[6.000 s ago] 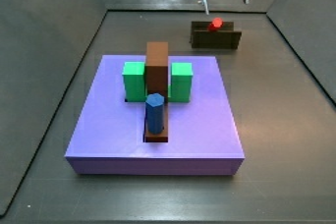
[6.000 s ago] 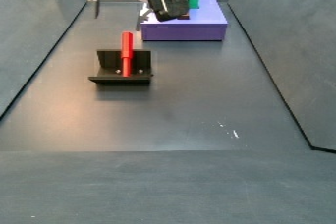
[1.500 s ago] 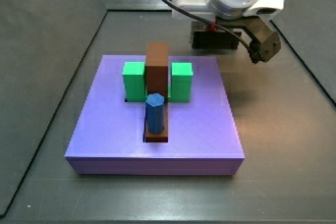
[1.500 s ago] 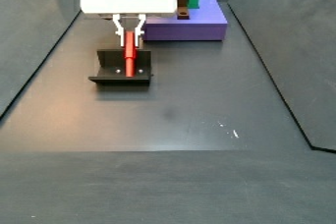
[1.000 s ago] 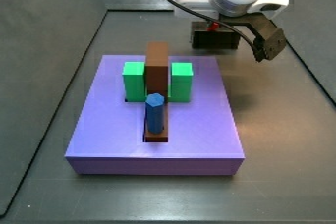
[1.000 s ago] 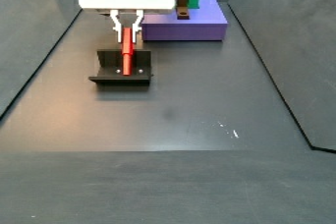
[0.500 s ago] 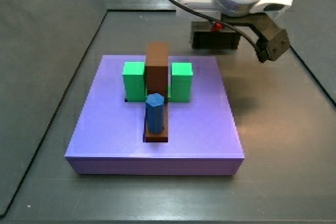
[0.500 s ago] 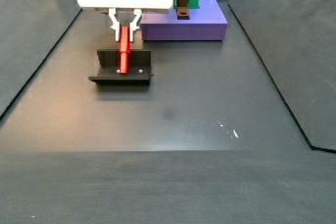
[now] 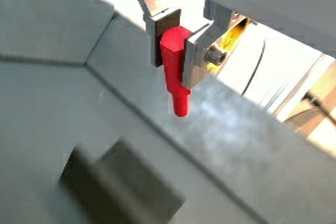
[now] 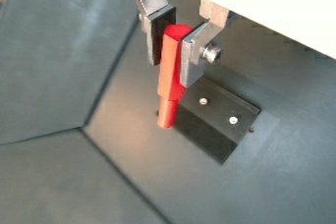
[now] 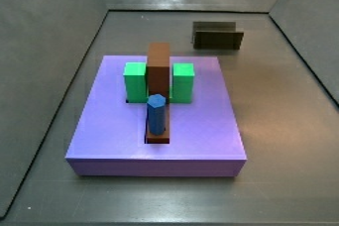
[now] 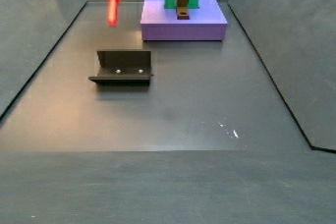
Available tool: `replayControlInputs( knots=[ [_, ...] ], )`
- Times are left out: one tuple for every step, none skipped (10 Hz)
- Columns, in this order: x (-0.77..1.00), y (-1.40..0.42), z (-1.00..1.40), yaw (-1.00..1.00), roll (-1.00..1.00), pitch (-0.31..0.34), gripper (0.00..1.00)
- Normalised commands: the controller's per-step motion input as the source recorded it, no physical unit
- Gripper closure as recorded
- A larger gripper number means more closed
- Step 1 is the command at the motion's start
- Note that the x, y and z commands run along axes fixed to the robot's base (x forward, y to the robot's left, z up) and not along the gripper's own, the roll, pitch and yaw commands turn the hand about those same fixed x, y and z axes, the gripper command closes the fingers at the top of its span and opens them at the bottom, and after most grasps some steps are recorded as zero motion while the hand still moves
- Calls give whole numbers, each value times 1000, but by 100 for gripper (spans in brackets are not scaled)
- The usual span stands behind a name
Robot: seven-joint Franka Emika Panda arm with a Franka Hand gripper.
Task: Pick up the red object. Move up. Place the red object on the fixture. Regrasp the red object. Move to above the board. Insert the red object.
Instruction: Move to above the board.
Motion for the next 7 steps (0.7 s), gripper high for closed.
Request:
replayControlInputs(
  knots=[
    [-10, 9, 1400, 19, -6, 72, 100],
    [-6, 12, 1400, 18, -16, 69, 100],
    [0, -2, 811, 23, -8, 67, 100],
    [39, -16, 175, 29, 1, 78, 100],
    [-971, -1400, 251, 5, -1000, 166, 100],
    [-974, -1400, 258, 8, -1000, 163, 100],
    [-1077, -1400, 276, 32, -1000, 122, 100]
  ],
)
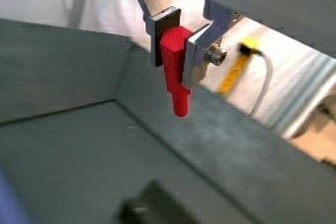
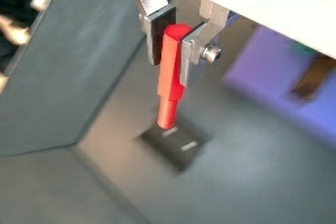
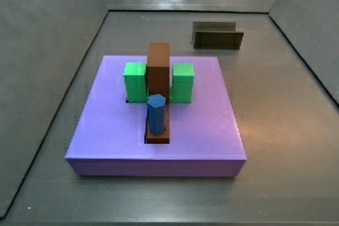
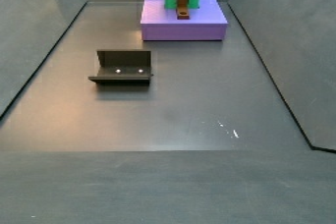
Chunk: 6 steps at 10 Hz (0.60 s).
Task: Pick up the red object. Move up. Place the red object on the fixture. Regrasp the red object. Move to above the board. Insert the red object.
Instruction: Move to above the board.
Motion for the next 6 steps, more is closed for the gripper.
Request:
replayControlInputs(
  knots=[
    [-1083, -1400, 255, 36, -1000, 122, 100],
    [-1082, -1400, 260, 47, -1000, 112, 100],
    [-734, -936, 173, 54, -1000, 108, 100],
    [-347, -387, 55, 61, -1000, 87, 100],
    [-181, -191, 15, 52, -1000, 85, 100],
    [-97, -58, 19, 37, -843, 44, 100]
  ],
)
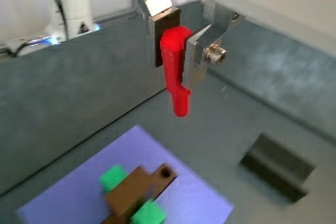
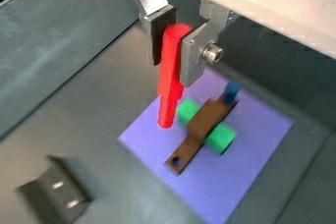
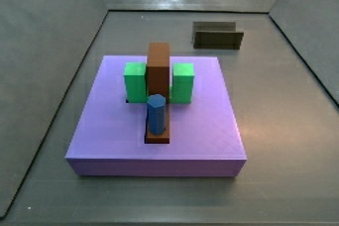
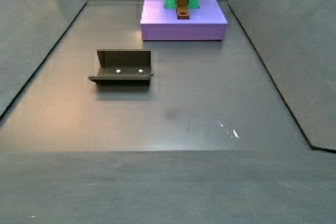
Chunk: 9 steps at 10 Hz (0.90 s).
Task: Pick up the red object. Move up. Place the red object on the fixture. Regrasp the red object. Move to above the board. Insert the red object.
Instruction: Move to above the board, then insert the red object.
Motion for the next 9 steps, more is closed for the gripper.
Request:
replayControlInputs(
  knots=[
    [-80, -18, -6, 27, -549, 2, 100],
    [-64, -5, 7, 9, -378, -16, 100],
    [-56, -6, 5, 14, -285, -23, 100],
    [383, 563, -97, 0, -500, 0, 100],
    [289, 566, 0, 0, -500, -20, 100],
    [314, 517, 0, 0, -500, -43, 100],
    [297, 506, 0, 0, -500, -44, 100],
    [169, 394, 0, -14, -500, -70, 100],
    [83, 0, -431, -29, -331, -196, 100]
  ],
)
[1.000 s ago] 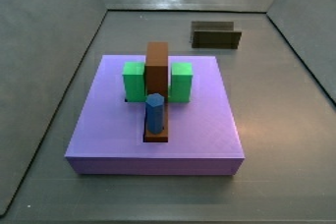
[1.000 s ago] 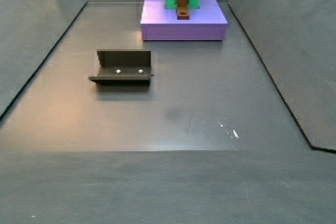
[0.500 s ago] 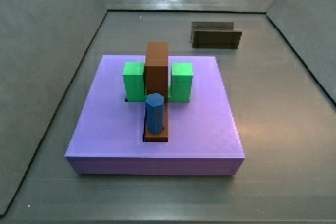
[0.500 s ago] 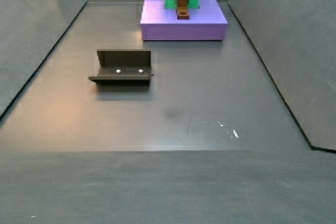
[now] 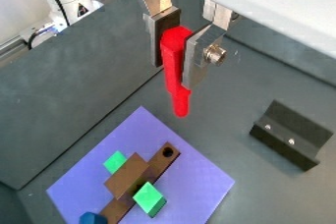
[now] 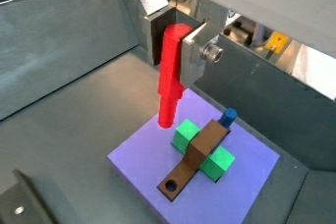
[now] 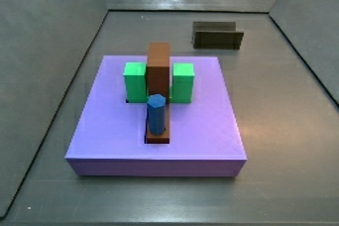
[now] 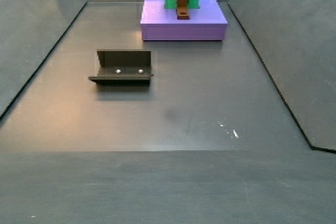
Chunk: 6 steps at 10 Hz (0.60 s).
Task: Pick up the red object. Move up. Place the red object on the fixture. Regrasp the red object. Move to above the board. Insert the red object.
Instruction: Insert the red object.
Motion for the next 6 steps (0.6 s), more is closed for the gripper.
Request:
replayControlInputs(
  knots=[
    [-123, -51, -809, -286, -137, -156, 100],
    [-220, 0, -994, -314, -43, -127, 100],
    [-31, 0, -1000, -146, -14, -129, 100],
    [-83, 6, -817, -17, -41, -230, 100],
    [-114, 17, -811, -9, -47, -230, 100],
    [-109, 20, -814, 0, -61, -219, 100]
  ],
)
